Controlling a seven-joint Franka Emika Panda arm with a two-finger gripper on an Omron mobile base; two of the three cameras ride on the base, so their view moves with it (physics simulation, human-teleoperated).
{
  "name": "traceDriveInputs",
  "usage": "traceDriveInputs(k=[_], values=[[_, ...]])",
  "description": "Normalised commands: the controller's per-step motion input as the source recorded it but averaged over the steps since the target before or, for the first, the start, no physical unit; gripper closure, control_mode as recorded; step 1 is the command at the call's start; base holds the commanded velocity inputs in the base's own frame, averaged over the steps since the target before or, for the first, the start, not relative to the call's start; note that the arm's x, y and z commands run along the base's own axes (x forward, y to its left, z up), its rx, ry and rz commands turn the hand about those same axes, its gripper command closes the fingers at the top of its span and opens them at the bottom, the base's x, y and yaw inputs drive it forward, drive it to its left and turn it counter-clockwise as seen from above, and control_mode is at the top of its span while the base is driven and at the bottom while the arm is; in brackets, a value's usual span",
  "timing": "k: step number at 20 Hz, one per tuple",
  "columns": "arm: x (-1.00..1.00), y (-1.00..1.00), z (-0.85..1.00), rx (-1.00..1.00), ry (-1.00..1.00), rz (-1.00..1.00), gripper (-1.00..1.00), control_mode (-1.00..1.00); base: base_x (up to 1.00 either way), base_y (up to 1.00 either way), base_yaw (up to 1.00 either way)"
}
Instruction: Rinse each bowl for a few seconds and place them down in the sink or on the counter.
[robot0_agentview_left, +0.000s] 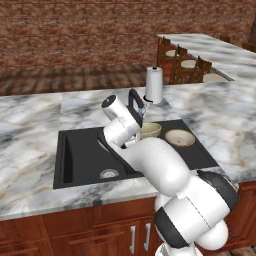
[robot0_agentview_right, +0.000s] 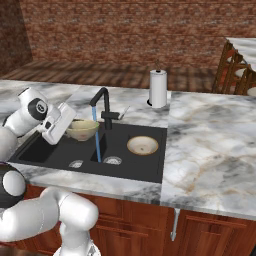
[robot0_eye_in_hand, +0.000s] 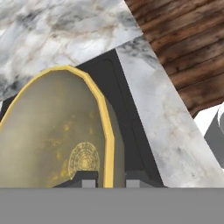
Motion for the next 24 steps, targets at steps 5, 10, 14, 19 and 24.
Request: traceDriveInputs(k=[5,10,14,19,24], values=[[0.41,0.02,-0.27,-0.04,0.00,-0.05,1.00,-1.00,0.00,0.00,0.00],[0.34,0.14,-0.22,-0.03,-0.01,-0.04,1.00,-1.00,0.00,0.00,0.00],[0.36,0.17,-0.22,-0.04,-0.02,-0.03,1.00,-1.00,0.00,0.00,0.00],[0.35,0.18,-0.20,-0.04,-0.04,-0.03,1.00,-1.00,0.00,0.00,0.00],[0.23,0.09,-0.16,-0.03,-0.05,-0.03,1.00,-1.00,0.00,0.00,0.00]])
